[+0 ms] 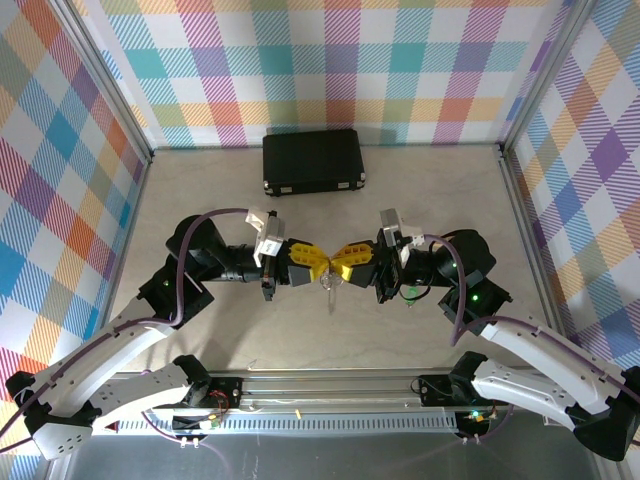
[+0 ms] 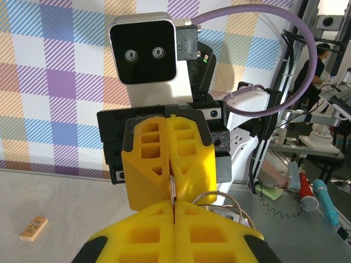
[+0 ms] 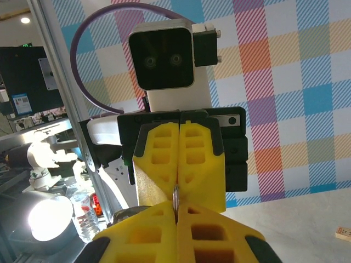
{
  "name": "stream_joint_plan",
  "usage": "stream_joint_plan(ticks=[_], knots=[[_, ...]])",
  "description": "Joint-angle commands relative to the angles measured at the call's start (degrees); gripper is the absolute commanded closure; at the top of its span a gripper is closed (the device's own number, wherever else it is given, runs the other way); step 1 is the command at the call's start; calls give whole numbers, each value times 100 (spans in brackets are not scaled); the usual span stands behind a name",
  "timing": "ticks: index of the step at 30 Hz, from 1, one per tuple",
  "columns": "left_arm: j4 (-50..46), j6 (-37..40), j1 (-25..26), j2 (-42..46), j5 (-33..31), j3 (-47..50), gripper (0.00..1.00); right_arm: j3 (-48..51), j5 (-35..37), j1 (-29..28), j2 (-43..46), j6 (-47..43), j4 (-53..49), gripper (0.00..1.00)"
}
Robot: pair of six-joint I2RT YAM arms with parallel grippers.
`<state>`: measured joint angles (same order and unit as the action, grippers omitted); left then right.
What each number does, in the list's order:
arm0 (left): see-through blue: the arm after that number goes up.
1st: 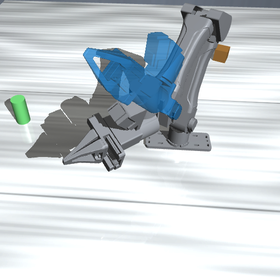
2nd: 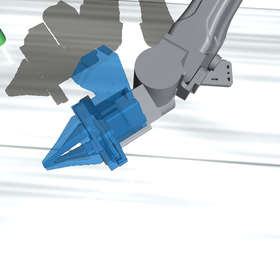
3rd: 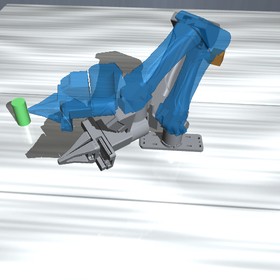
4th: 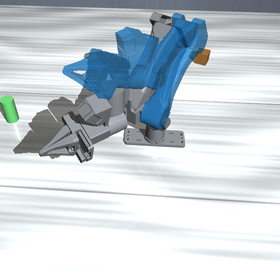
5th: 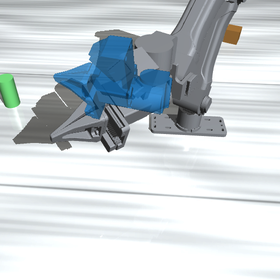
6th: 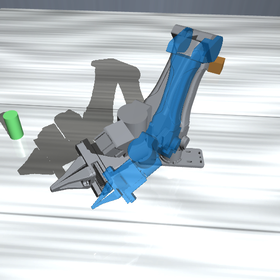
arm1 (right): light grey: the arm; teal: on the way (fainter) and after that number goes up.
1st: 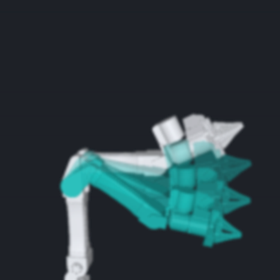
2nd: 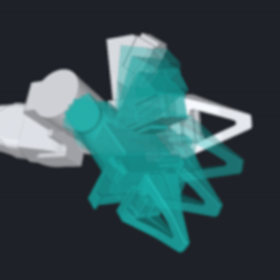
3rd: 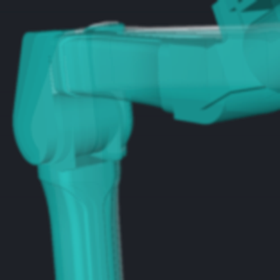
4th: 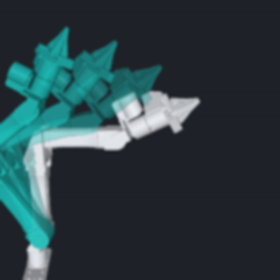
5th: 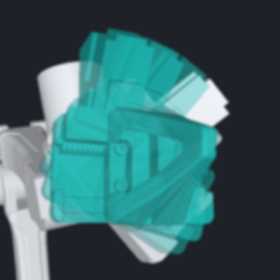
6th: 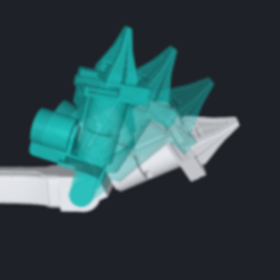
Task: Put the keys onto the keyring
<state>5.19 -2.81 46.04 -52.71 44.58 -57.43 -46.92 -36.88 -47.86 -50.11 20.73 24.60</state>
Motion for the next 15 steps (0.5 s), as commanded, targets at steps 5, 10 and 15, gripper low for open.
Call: stream_joint_plan(ticks=[5,10,15], knots=[[228,62,28,-59,90,-171,100,11,-47,-51,49,-14,182,100],[-203,274,30,-47,89,-298,100,-214,91,-48,144,-500,-719,93],[-1416,917,28,-125,66,-758,100,-831,381,-52,383,-1579,-2671,82]])
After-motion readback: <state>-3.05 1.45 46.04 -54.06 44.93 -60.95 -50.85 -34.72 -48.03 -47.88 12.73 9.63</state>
